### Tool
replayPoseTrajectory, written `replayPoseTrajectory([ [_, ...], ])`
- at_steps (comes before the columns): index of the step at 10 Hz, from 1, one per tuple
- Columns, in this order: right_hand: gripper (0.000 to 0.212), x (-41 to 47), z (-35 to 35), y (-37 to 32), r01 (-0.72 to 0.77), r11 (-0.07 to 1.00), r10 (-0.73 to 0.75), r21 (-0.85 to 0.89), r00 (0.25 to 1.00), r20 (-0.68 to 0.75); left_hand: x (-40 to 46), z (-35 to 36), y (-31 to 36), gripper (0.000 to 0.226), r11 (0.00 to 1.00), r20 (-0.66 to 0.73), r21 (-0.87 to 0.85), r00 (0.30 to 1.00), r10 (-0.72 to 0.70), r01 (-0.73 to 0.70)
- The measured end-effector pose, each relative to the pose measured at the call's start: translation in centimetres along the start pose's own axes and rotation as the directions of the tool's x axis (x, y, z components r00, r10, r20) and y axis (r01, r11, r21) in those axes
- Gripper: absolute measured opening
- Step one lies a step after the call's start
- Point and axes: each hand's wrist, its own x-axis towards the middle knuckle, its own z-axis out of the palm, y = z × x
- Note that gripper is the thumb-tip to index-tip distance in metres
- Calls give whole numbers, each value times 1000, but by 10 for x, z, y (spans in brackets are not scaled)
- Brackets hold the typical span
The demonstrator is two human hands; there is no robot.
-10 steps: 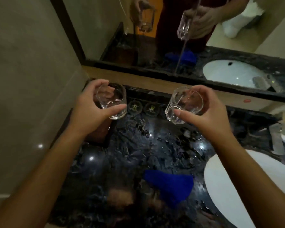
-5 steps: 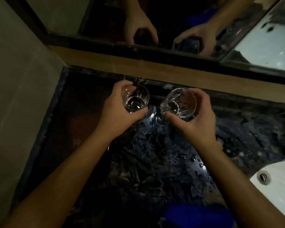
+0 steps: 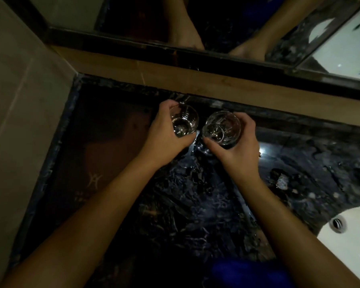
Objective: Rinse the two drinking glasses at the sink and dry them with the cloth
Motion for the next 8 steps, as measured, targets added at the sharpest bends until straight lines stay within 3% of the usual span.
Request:
replayPoseTrajectory([
  [3, 84, 8, -4, -1, 58, 996, -49, -75, 992, 117, 1, 4, -1, 87, 997, -29, 77, 999, 20, -18],
  [6, 83, 5, -9, -2, 58, 993, -45, -105, 991, 125, 2, 6, 8, 86, 996, -43, 80, 998, -44, 47],
  [8, 103, 8, -16, -11, 15, 981, 24, -193, 979, 201, -21, 10, 23, 102, 970, -146, 241, 989, 1, 35],
])
